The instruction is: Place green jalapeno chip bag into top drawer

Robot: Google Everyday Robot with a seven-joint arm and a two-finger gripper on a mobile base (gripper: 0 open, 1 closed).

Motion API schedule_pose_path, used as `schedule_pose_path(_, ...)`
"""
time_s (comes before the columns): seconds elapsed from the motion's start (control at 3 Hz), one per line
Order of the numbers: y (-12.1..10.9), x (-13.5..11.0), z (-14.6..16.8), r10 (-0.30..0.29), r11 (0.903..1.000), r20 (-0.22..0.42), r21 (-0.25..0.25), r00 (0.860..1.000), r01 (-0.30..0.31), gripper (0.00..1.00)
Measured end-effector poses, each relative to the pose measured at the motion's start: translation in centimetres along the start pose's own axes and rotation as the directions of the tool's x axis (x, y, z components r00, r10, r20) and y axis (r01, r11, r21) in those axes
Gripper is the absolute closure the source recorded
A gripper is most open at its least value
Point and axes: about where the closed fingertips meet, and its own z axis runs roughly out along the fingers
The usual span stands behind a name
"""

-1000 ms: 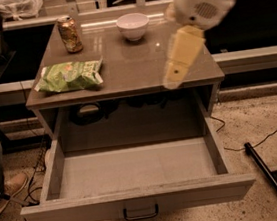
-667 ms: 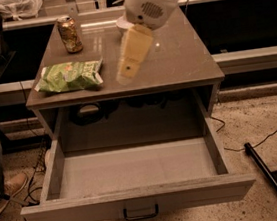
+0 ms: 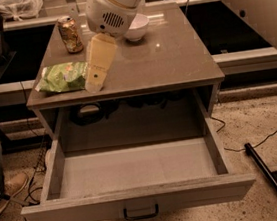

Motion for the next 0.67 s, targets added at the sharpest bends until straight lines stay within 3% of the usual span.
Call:
schedule_pose_path(0.33, -0.5, 0.0, 2.3, 0.007, 0.9999, 0.001, 0.007, 1.000, -0.007, 0.00)
schedule_pose_path(0.67, -2.6, 0.9, 7.3, 0.044, 0.9977, -0.016, 0.051, 0.999, -0.043, 0.00)
